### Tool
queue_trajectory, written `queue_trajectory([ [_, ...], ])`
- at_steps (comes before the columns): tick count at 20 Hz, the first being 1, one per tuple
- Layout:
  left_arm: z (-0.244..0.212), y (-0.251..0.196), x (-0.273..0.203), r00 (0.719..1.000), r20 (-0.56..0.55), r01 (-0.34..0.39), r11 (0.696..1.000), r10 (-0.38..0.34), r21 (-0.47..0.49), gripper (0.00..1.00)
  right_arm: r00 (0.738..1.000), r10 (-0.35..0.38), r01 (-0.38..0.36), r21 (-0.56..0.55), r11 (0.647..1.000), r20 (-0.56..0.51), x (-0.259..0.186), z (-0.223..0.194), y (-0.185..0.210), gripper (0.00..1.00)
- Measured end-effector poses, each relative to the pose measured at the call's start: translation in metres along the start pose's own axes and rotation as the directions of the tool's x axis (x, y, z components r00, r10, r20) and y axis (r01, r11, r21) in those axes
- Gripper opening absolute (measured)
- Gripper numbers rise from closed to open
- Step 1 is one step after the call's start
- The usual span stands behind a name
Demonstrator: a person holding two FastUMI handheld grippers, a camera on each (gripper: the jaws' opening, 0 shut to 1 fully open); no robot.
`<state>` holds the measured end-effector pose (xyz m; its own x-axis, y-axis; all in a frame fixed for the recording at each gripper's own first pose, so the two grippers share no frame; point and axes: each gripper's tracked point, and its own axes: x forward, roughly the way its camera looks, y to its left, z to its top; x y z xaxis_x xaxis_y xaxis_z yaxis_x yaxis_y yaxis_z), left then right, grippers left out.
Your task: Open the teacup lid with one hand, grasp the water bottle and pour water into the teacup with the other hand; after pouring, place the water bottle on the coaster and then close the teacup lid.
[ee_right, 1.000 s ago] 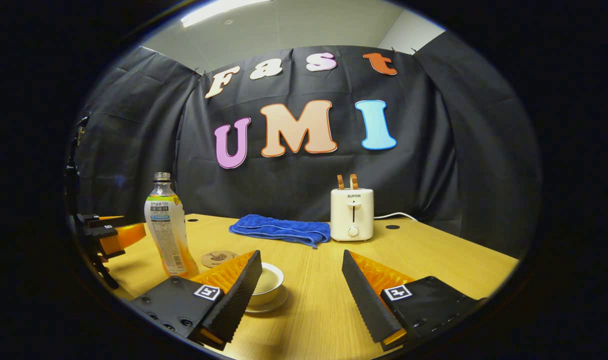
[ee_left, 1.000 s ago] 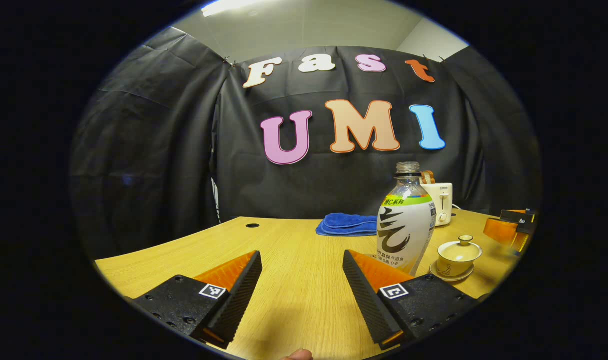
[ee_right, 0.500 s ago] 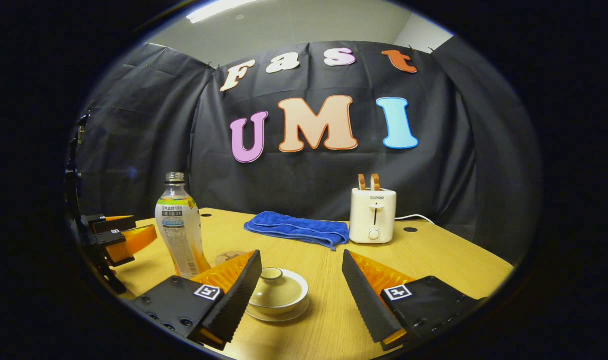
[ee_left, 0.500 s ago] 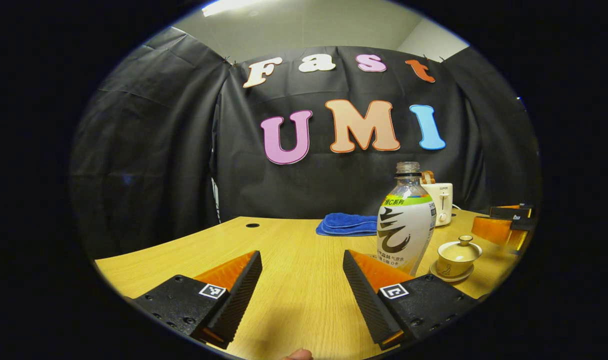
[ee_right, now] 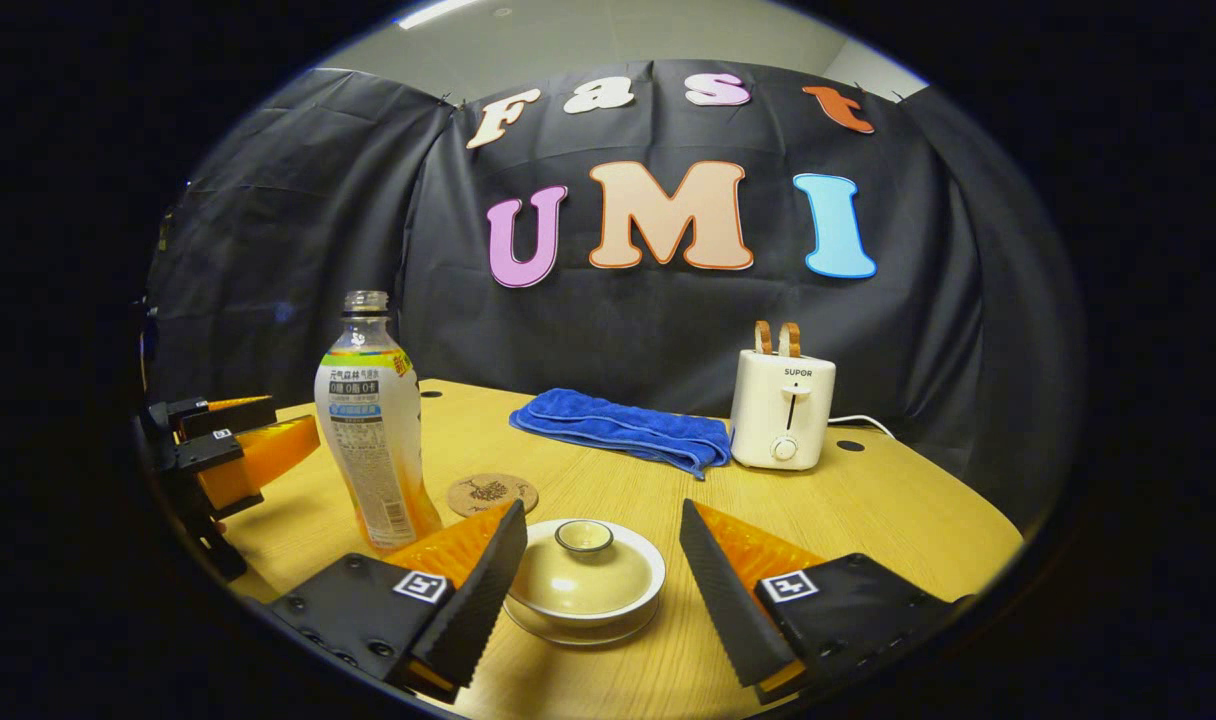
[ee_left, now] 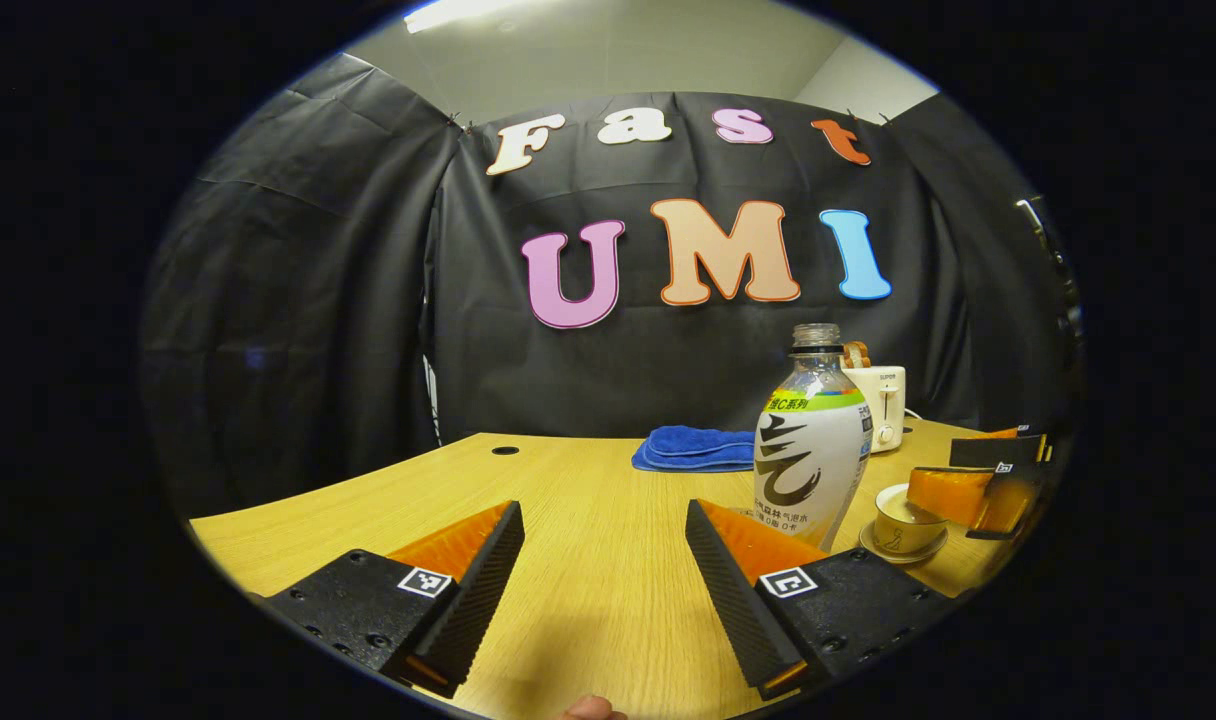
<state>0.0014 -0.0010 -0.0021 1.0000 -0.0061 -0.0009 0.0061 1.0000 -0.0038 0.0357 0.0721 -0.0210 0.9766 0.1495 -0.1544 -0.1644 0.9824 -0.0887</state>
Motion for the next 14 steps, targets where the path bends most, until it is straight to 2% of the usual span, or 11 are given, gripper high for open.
queue_trajectory([
  [2, 0.0, 0.0, 0.0, 1.0, 0.0, 0.0, 1.0, 0.0, 0.0, 0.95, 1.0, 0.012, -0.012, -0.005, 1.0, -0.006, 0.003, -0.001, 0.004, 0.89],
  [4, 0.0, 0.0, 0.001, 1.0, 0.0, 0.0, 1.0, 0.0, 0.0, 0.95, 1.0, 0.02, -0.02, -0.001, 1.0, -0.024, 0.005, -0.007, 0.006, 0.76],
  [6, 0.0, 0.0, 0.001, 1.0, 0.0, 0.0, 1.0, 0.0, 0.0, 0.95, 0.999, 0.039, -0.038, 0.019, 0.999, -0.036, 0.007, -0.008, 0.011, 0.72],
  [8, 0.0, 0.001, 0.001, 1.0, 0.0, 0.0, 1.0, 0.0, 0.0, 0.95, 0.998, 0.04, -0.04, 0.015, 0.999, -0.039, 0.006, -0.009, 0.012, 0.6],
  [9, 0.0, 0.0, 0.001, 1.0, 0.0, 0.0, 1.0, 0.0, 0.0, 0.95, 0.998, 0.041, -0.041, 0.011, 0.999, -0.037, 0.007, -0.008, 0.012, 0.48],
  [10, 0.0, 0.0, 0.001, 1.0, 0.0, 0.0, 1.0, 0.0, 0.0, 0.95, 0.998, 0.053, -0.053, 0.008, 0.999, -0.036, 0.008, -0.009, 0.015, 0.48],
  [11, 0.0, 0.001, 0.001, 1.0, 0.0, 0.0, 1.0, 0.0, 0.0, 0.95, 0.999, 0.029, -0.029, 0.01, 1.0, -0.017, 0.006, -0.004, 0.009, 0.49],
  [13, -0.001, 0.0, 0.001, 1.0, 0.0, 0.0, 1.0, 0.0, 0.0, 0.95, 0.999, 0.034, -0.034, 0.016, 0.999, -0.03, 0.008, -0.007, 0.01, 0.34],
  [14, 0.0, 0.0, 0.001, 1.0, -0.001, 0.0, 1.0, 0.0, 0.0, 0.95, 0.999, 0.035, -0.035, 0.013, 0.999, -0.028, 0.008, -0.007, 0.01, 0.34],
])
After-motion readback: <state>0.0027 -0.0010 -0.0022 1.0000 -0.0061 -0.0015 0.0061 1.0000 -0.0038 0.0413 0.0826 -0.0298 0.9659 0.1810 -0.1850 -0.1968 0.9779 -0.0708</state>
